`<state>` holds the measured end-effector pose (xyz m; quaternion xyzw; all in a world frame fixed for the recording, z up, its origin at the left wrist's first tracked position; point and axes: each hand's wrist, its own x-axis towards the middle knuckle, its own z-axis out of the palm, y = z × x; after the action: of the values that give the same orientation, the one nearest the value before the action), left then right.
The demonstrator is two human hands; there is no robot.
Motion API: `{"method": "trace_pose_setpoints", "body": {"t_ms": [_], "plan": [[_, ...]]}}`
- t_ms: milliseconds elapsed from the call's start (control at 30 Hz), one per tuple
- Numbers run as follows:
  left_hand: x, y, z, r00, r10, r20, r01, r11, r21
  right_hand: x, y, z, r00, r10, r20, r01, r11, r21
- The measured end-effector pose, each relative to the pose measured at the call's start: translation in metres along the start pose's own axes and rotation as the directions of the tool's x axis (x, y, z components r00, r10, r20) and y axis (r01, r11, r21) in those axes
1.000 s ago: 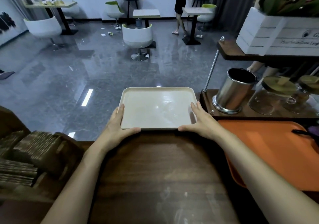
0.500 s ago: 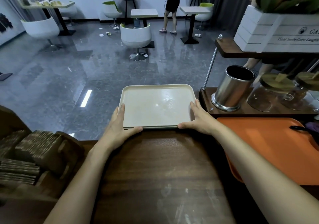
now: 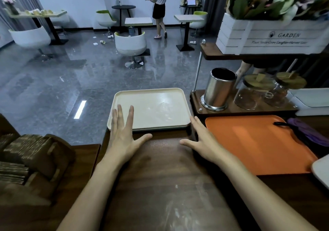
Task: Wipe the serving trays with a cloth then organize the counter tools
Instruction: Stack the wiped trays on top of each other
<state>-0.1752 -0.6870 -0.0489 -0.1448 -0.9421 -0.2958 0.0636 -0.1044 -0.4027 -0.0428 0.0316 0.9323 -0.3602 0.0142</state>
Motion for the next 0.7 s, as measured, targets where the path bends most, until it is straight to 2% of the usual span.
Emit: {"method": "trace_pose_setpoints", "body": {"t_ms": [200, 367, 567, 700], "plan": [[-0.034, 0.08, 0.047, 0.978, 0.184, 0.097, -0.173, 0.979, -0.11, -0.079, 0.034, -0.045, 0.992, 0.035, -0.122, -0.027, 0.997, 0.067], [-0.064, 0.15, 0.094, 0.952, 0.23, 0.201, -0.192, 0.963, -0.19, -0.143, 0.081, -0.092, 0.977, 0.127, -0.171, -0.115, 0.99, 0.077], [-0.093, 0.218, 0.144, 0.949, 0.167, 0.269, -0.131, 0.98, -0.147, -0.197, 0.135, -0.137, 0.978, 0.142, -0.154, -0.128, 0.987, 0.097], [-0.102, 0.238, 0.165, 0.983, 0.053, 0.175, -0.057, 0.998, 0.023, -0.214, 0.158, -0.154, 0.99, 0.101, -0.101, -0.089, 0.989, 0.116]]}}
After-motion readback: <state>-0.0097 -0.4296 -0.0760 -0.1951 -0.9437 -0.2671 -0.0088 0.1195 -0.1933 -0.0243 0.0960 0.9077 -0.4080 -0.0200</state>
